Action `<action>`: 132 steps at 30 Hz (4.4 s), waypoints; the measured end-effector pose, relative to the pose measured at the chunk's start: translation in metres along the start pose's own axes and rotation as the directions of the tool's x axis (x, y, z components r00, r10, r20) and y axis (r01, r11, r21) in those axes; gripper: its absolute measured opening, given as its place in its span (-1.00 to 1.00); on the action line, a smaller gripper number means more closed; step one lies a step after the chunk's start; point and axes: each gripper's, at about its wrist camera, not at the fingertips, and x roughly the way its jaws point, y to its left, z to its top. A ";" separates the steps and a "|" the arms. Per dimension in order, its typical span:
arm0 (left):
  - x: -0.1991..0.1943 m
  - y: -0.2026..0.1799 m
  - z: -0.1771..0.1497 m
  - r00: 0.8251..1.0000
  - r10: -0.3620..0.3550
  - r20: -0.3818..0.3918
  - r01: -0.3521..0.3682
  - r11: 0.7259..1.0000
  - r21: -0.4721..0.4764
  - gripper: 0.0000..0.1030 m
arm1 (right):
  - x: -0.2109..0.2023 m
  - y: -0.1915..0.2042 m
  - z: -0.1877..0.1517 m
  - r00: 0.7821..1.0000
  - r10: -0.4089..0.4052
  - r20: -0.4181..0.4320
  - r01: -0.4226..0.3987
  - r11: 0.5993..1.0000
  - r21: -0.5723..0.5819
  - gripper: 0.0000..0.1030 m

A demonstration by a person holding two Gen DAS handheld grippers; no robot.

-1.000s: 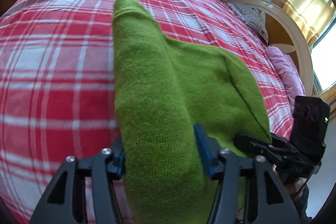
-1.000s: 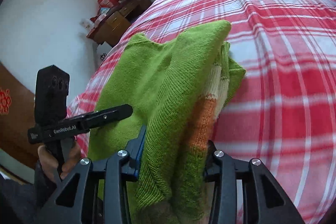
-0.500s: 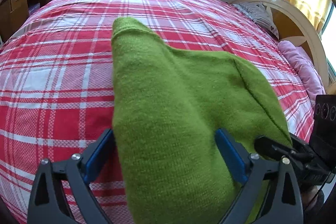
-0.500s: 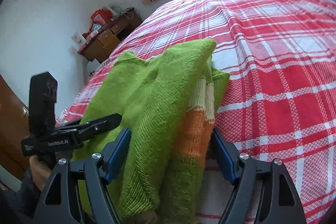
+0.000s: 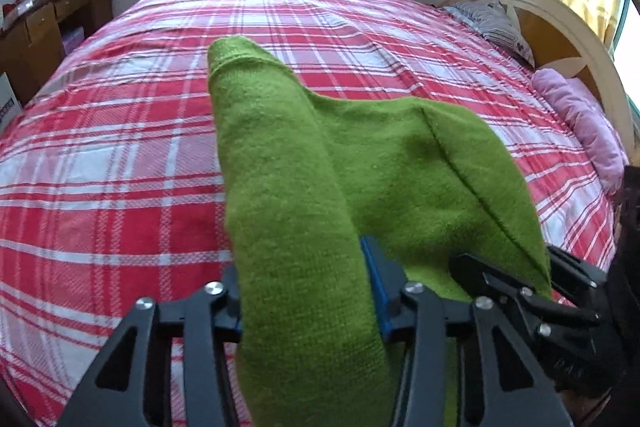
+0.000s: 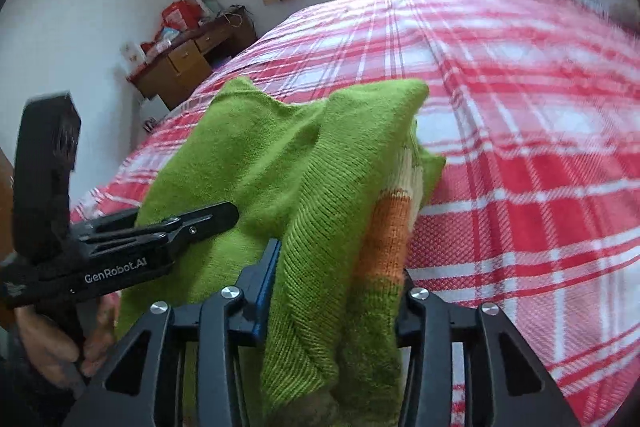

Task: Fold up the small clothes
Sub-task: 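Grasp the folded sweater bundle with the right gripper while the left gripper grasps it, then lift the sweater bundle with both grippers and carry it along the bed, then lower the bundle onto the bedspread and open both grippers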

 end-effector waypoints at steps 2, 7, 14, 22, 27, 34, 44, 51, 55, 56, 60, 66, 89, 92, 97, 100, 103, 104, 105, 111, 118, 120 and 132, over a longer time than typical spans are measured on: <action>-0.004 0.000 -0.003 1.000 0.016 0.000 -0.016 1.000 -0.004 -0.13 | -0.005 0.008 -0.001 1.000 -0.016 0.009 0.016 1.000 -0.023 -0.20; -0.019 0.004 -0.009 0.998 0.053 0.021 -0.053 0.999 -0.011 -0.19 | -0.014 0.017 -0.007 1.000 0.014 0.017 -0.013 1.000 -0.015 -0.23; -0.038 0.018 -0.013 0.992 0.112 0.056 -0.111 0.993 -0.028 -0.19 | -0.017 0.045 -0.007 0.998 0.045 0.038 -0.043 0.999 -0.033 -0.26; -0.064 0.048 -0.020 0.980 0.175 0.098 -0.168 0.983 -0.080 -0.20 | -0.014 0.087 -0.004 0.995 0.085 0.049 -0.080 0.993 -0.081 -0.28; -0.077 0.071 -0.026 0.973 0.202 0.109 -0.189 0.974 -0.122 -0.20 | -0.010 0.116 -0.001 0.992 0.118 0.048 -0.111 0.986 -0.124 -0.31; -0.095 0.102 -0.032 0.958 0.257 0.131 -0.232 0.956 -0.179 -0.21 | 0.003 0.156 0.005 0.986 0.164 0.036 -0.155 0.972 -0.179 -0.32; -0.114 0.151 -0.040 0.934 0.328 0.142 -0.286 0.924 -0.254 -0.22 | 0.025 0.207 0.012 0.972 0.234 0.013 -0.224 0.945 -0.239 -0.33; -0.121 0.180 -0.044 0.916 0.376 0.138 -0.322 0.897 -0.302 -0.22 | 0.043 0.242 0.017 0.958 0.286 -0.009 -0.277 0.919 -0.279 -0.34; -0.124 0.201 -0.045 0.909 0.397 0.127 -0.340 0.883 -0.325 -0.22 | 0.054 0.257 0.018 0.950 0.310 -0.029 -0.304 0.907 -0.292 -0.34; -0.125 0.204 -0.045 0.907 0.401 0.126 -0.344 0.880 -0.327 -0.22 | 0.056 0.260 0.018 0.949 0.314 -0.033 -0.309 0.904 -0.294 -0.34; -0.123 0.222 -0.037 0.896 0.425 0.126 -0.365 0.869 -0.334 -0.23 | 0.070 0.275 0.025 0.941 0.334 -0.046 -0.331 0.891 -0.312 -0.34; -0.115 0.252 -0.016 0.876 0.461 0.142 -0.394 0.853 -0.343 -0.23 | 0.101 0.294 0.051 0.934 0.357 -0.025 -0.343 0.874 -0.345 -0.34; -0.046 0.335 0.012 0.874 0.484 0.031 -0.412 0.774 -0.481 0.16 | 0.240 0.272 0.107 0.937 0.332 -0.110 -0.349 0.915 -0.205 -0.05; -0.047 0.340 0.009 0.887 0.461 0.034 -0.382 0.773 -0.507 0.21 | 0.221 0.261 0.106 0.938 0.338 -0.073 -0.345 0.922 -0.172 -0.05; -0.046 0.340 0.010 0.885 0.464 0.032 -0.383 0.767 -0.515 0.27 | 0.158 0.266 0.091 0.959 0.240 0.149 -0.191 0.940 -0.284 -0.07; -0.045 0.337 0.011 0.879 0.477 0.031 -0.398 0.767 -0.504 0.27 | 0.151 0.289 0.081 0.966 0.222 0.129 -0.154 0.903 -0.402 -0.52; -0.048 0.336 0.010 0.876 0.481 0.031 -0.403 0.766 -0.501 0.29 | 0.163 0.305 0.069 0.971 0.230 0.069 -0.175 0.876 -0.450 -0.61; -0.049 0.337 0.009 0.875 0.483 0.029 -0.406 0.765 -0.500 0.33 | 0.167 0.306 0.067 0.975 0.214 0.061 -0.164 0.877 -0.451 -0.61; -0.051 0.336 0.008 0.869 0.495 0.018 -0.422 0.759 -0.497 0.44 | 0.173 0.306 0.066 0.979 0.196 0.048 -0.154 0.881 -0.448 -0.61; -0.069 0.318 0.002 0.842 0.539 0.010 -0.478 0.756 -0.447 0.58 | 0.198 0.288 0.075 0.983 0.184 -0.028 -0.181 0.911 -0.371 -0.60; -0.100 0.269 -0.008 0.784 0.616 0.075 -0.558 0.753 -0.348 0.58 | 0.203 0.276 0.079 0.976 0.212 -0.058 -0.220 0.925 -0.310 -0.60; -0.101 0.259 -0.015 0.762 0.644 0.068 -0.591 0.734 -0.334 0.58 | 0.202 0.279 0.079 0.978 0.199 -0.058 -0.207 0.926 -0.316 -0.60; -0.087 0.257 -0.056 0.745 0.667 -0.016 -0.636 0.703 -0.317 0.61 | 0.171 0.272 0.062 0.988 0.150 -0.047 -0.157 0.940 -0.302 -0.06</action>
